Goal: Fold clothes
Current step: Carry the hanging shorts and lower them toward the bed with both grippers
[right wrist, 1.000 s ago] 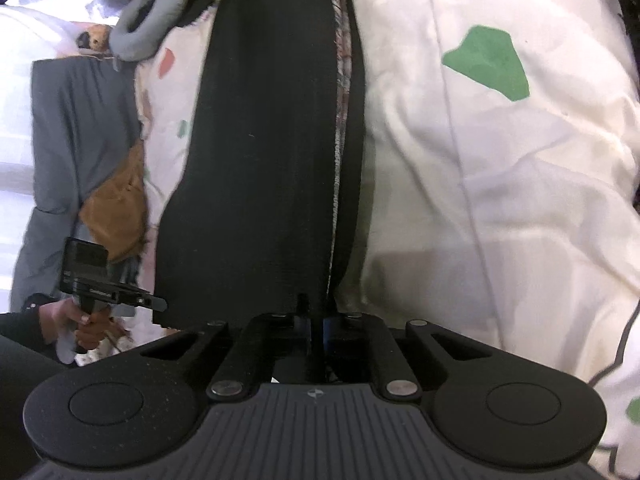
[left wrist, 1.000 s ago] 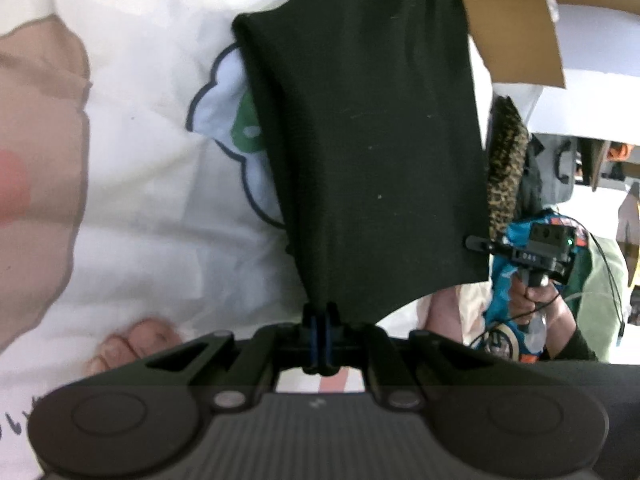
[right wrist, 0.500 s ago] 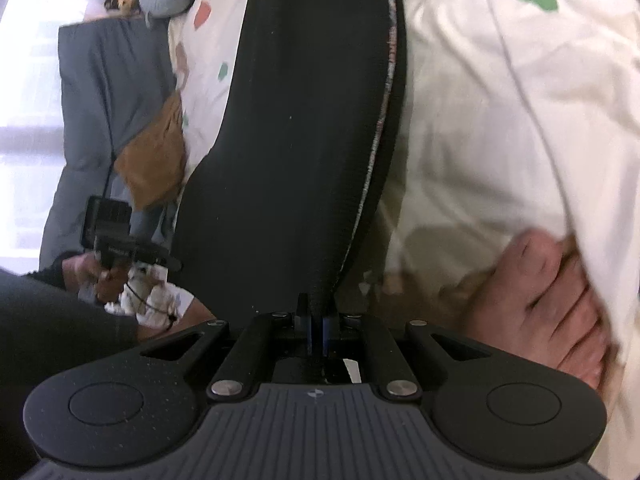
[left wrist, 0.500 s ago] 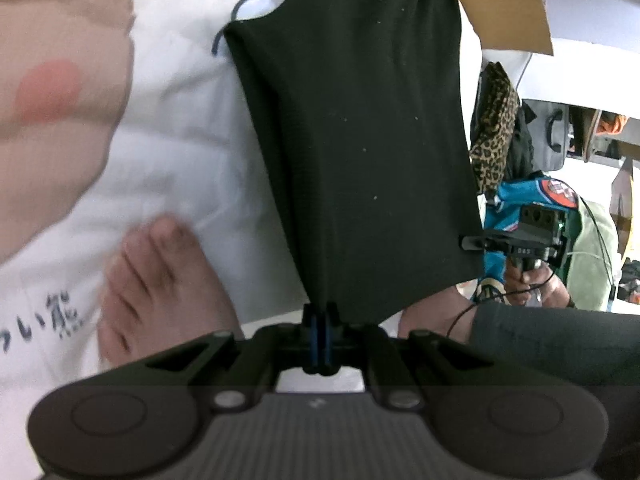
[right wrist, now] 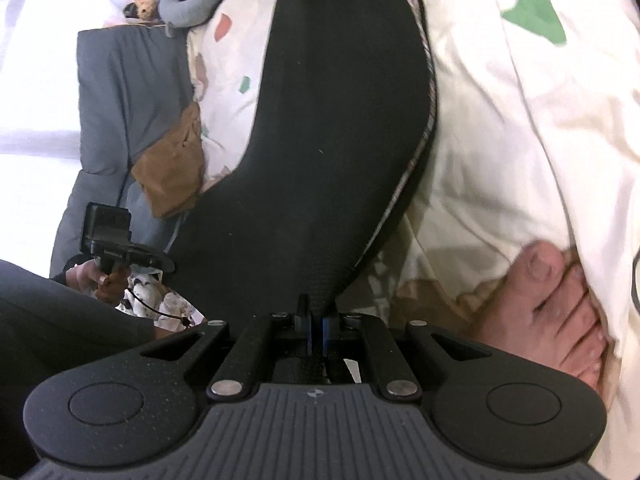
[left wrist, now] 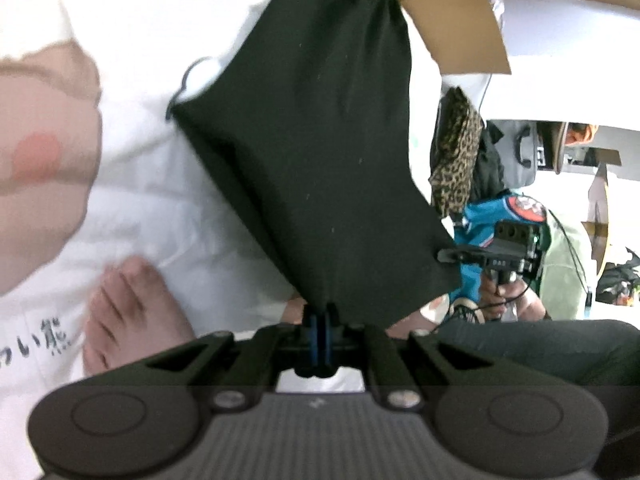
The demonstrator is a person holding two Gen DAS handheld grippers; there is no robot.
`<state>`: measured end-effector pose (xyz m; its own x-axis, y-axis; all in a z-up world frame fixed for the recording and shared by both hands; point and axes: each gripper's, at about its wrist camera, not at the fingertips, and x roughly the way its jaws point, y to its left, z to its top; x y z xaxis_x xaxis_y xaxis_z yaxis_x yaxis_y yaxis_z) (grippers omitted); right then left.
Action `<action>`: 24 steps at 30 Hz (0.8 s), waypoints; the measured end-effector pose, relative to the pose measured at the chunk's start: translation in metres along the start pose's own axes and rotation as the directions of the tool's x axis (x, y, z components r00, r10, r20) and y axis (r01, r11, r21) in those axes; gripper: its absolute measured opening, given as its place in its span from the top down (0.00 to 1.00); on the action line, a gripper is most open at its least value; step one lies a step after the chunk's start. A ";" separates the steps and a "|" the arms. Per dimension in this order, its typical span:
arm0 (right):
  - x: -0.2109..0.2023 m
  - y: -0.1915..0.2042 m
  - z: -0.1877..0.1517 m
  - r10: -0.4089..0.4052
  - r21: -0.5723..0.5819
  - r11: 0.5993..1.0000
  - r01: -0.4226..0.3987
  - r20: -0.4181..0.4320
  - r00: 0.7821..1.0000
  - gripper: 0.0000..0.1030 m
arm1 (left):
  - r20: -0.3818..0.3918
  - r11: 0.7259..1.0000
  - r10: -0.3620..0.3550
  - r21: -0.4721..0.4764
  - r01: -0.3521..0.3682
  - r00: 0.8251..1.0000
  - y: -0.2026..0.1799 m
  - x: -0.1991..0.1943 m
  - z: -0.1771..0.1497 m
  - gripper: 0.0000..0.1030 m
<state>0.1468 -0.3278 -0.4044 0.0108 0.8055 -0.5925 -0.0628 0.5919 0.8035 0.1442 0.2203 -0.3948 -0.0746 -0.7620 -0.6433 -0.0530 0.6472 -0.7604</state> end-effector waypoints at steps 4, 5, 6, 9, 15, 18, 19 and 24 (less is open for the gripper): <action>-0.005 0.001 0.011 0.009 0.002 1.000 -0.009 0.049 0.999 0.98 | 0.045 1.000 0.017 0.019 -0.018 0.999 -0.002 0.001 0.016 0.97; -0.005 0.000 0.014 0.008 0.005 1.000 -0.008 0.066 0.998 0.98 | 0.052 0.999 0.024 0.025 -0.026 0.998 -0.002 0.002 0.020 0.96; -0.006 -0.002 0.016 0.006 0.007 1.000 -0.006 0.084 0.996 0.97 | 0.062 0.999 0.036 0.033 -0.038 0.997 -0.001 0.001 0.022 0.96; -0.001 -0.010 0.025 0.002 0.026 1.000 -0.006 0.134 0.991 0.97 | 0.114 0.999 0.047 0.018 -0.050 0.992 0.002 0.004 0.034 0.97; 0.009 -0.013 0.043 -0.014 0.030 1.000 0.008 0.194 0.981 0.97 | 0.211 0.999 0.032 0.017 -0.037 0.977 0.003 -0.004 0.051 0.97; 0.010 -0.011 0.054 -0.023 0.019 1.000 0.019 0.225 0.974 0.97 | 0.249 0.999 0.026 0.031 -0.034 0.968 -0.003 -0.006 0.063 0.97; 0.009 -0.011 0.057 -0.021 0.015 1.000 0.018 0.239 0.971 0.97 | 0.260 0.998 0.029 0.037 -0.040 0.965 -0.005 -0.007 0.067 0.97; 0.002 -0.008 0.075 -0.034 -0.034 0.998 0.045 0.266 0.963 0.97 | 0.334 0.998 0.032 0.047 -0.051 0.942 -0.010 -0.011 0.090 0.97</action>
<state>0.2219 -0.3289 -0.4079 0.2782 0.7632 -0.5832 -0.0966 0.6263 0.7736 0.2353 0.2201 -0.3877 0.2607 -0.7045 -0.6601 -0.0026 0.6832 -0.7302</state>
